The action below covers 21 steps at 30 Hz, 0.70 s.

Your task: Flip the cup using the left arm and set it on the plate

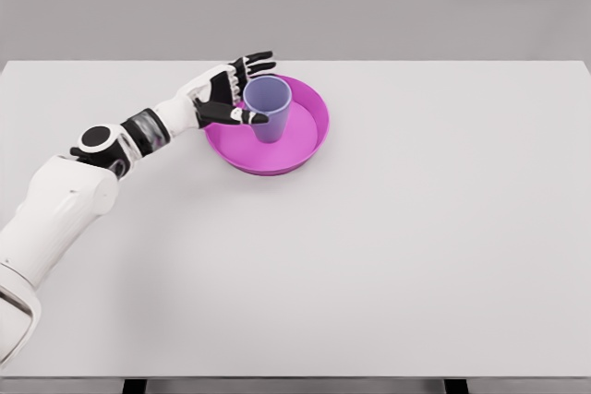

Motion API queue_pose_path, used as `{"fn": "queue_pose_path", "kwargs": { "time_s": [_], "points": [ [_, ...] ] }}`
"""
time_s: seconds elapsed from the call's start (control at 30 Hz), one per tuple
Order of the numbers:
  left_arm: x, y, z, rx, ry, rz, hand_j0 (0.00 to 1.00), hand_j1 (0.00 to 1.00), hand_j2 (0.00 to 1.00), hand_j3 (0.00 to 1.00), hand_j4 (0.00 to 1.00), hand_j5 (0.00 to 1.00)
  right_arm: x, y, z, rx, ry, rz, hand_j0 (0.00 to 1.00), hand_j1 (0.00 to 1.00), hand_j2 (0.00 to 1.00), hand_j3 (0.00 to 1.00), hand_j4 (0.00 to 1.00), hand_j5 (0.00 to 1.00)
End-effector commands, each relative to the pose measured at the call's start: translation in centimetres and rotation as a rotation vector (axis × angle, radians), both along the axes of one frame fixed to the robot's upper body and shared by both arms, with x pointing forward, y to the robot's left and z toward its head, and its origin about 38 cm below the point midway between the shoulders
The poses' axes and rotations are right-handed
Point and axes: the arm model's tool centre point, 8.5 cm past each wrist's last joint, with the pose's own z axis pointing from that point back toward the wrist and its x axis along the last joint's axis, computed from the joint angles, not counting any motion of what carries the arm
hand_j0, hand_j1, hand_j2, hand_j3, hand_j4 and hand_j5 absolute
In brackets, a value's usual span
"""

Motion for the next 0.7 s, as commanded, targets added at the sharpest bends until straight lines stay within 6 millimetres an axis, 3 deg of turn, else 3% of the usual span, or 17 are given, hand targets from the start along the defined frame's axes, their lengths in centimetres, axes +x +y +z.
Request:
{"fn": "queue_pose_path", "kwargs": {
  "time_s": [0.0,0.3,0.43,0.47,0.53,0.6,0.63,0.67],
  "points": [
    [0.1,0.4,0.1,-0.003,0.002,0.008,1.00,1.00,1.00,1.00,1.00,1.00,0.0,0.0,0.0,0.000,0.000,0.000,1.00,1.00,1.00,1.00,1.00,1.00],
    [0.6,3.6,1.5,0.035,-0.025,0.049,1.00,1.00,1.00,1.00,1.00,1.00,0.0,0.0,0.0,0.000,0.000,0.000,1.00,1.00,1.00,1.00,1.00,1.00],
    [0.2,8.2,4.5,0.092,-0.100,0.073,1.00,1.00,1.00,1.00,1.00,1.00,0.0,0.0,0.0,0.000,0.000,0.000,1.00,1.00,1.00,1.00,1.00,1.00],
    [-0.3,9.4,6.1,0.113,-0.139,0.062,1.00,1.00,1.00,1.00,1.00,1.00,0.0,0.0,0.0,0.000,0.000,0.000,1.00,1.00,1.00,1.00,1.00,1.00],
    [-2.0,9.8,9.0,0.139,-0.213,-0.002,1.00,1.00,1.00,1.00,1.00,1.00,0.0,0.0,0.0,0.000,0.000,0.000,1.00,1.00,1.00,1.00,1.00,1.00],
    [-4.7,11.1,10.1,0.176,-0.244,-0.049,1.00,1.00,1.00,1.00,1.00,1.00,0.0,0.0,0.0,0.000,0.000,0.000,1.00,1.00,1.00,1.00,1.00,1.00],
    [-6.7,13.3,11.3,0.237,-0.260,-0.059,1.00,1.00,1.00,1.00,1.00,1.00,0.0,0.0,0.0,0.000,0.000,0.000,1.00,1.00,1.00,1.00,1.00,1.00],
    [-7.5,14.0,11.9,0.246,-0.270,-0.059,1.00,1.00,1.00,1.00,1.00,1.00,0.0,0.0,0.0,0.000,0.000,0.000,1.00,1.00,1.00,1.00,1.00,1.00]
  ]
}}
